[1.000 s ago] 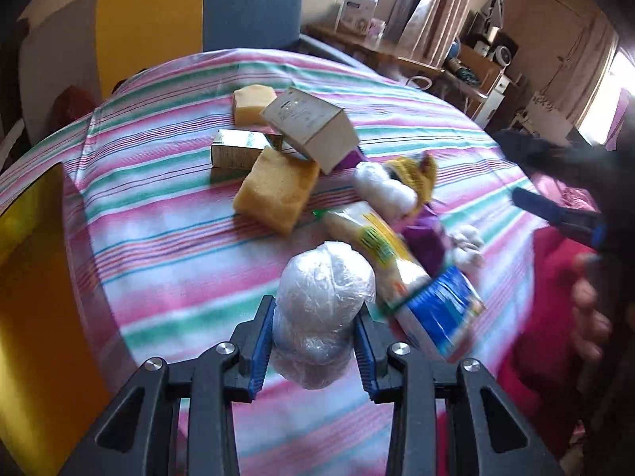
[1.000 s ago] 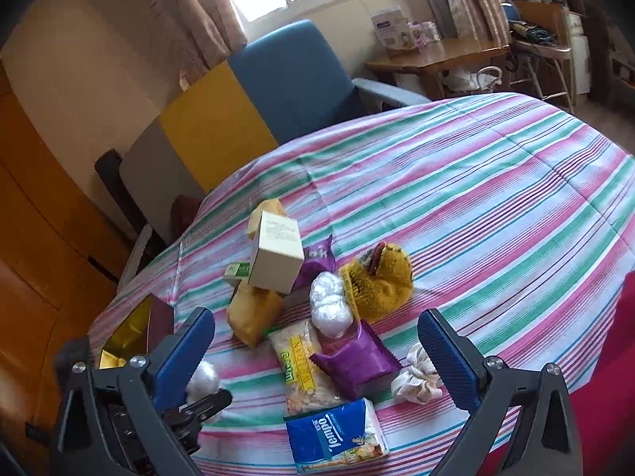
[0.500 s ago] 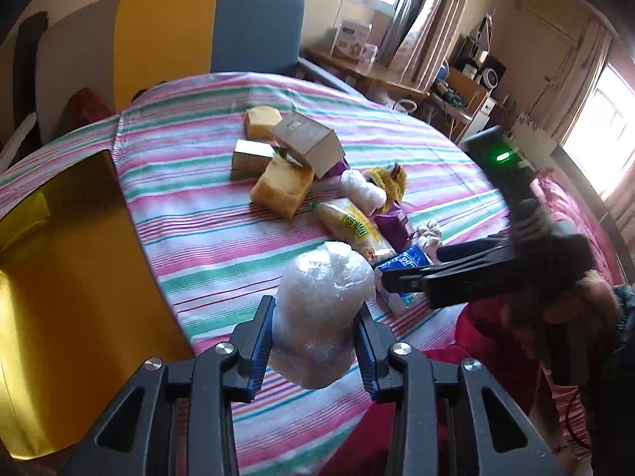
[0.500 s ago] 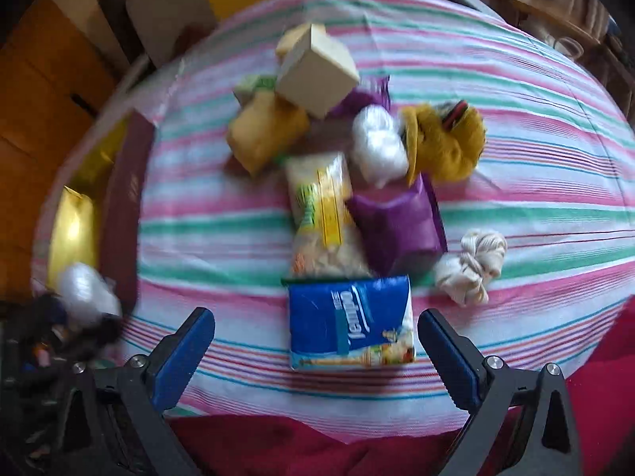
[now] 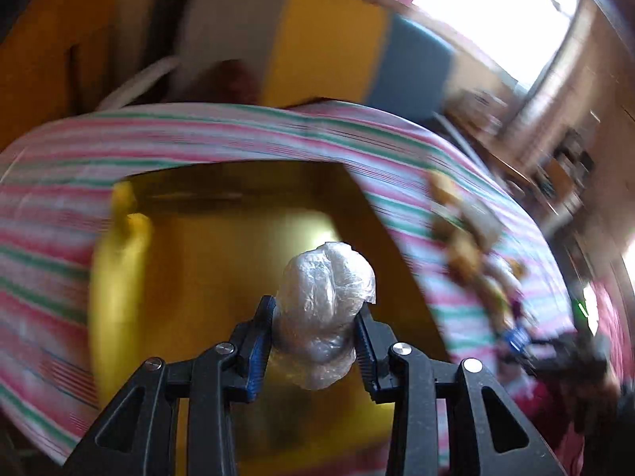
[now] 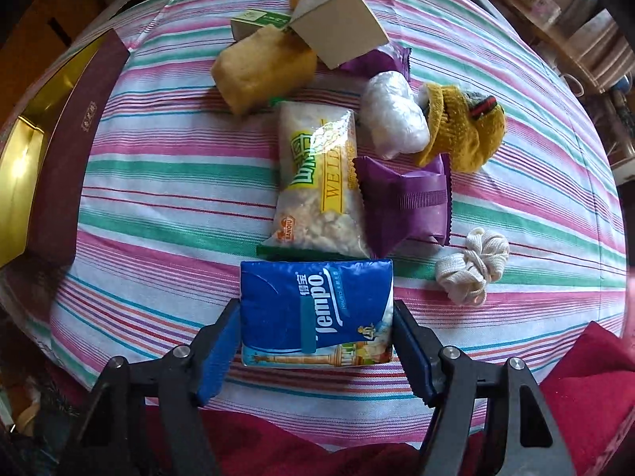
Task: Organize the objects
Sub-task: 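Carry the wrapped ball with the left tool into the gold tray and release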
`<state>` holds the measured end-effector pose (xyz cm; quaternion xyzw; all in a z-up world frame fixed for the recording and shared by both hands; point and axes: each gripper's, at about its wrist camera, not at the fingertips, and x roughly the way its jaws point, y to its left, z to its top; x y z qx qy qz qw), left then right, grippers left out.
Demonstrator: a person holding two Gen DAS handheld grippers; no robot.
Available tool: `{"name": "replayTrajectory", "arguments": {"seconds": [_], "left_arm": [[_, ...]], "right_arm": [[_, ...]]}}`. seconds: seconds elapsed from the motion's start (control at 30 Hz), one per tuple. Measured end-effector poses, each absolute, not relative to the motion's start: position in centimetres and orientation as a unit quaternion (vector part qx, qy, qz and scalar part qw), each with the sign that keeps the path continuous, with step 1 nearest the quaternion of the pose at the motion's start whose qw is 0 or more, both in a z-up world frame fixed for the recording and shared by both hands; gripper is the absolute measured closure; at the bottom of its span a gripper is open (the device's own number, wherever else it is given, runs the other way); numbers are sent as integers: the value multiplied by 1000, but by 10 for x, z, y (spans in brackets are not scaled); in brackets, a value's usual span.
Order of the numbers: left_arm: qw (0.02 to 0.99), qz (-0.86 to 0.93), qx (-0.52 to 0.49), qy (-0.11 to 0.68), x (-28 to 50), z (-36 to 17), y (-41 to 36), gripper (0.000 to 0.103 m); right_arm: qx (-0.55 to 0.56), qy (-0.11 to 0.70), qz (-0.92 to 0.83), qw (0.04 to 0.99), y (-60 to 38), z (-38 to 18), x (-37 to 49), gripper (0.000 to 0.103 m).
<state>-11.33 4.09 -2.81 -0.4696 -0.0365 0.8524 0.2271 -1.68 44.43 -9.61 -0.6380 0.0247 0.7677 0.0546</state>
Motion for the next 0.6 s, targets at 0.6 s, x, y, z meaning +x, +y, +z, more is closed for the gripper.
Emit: {"name": "replayTrajectory", "arguments": {"seconds": [0.6], "left_arm": [[123, 852, -509, -21, -218, -76, 13, 65]], "right_arm": [[-635, 20, 770, 53, 453, -89, -9, 30]]}}
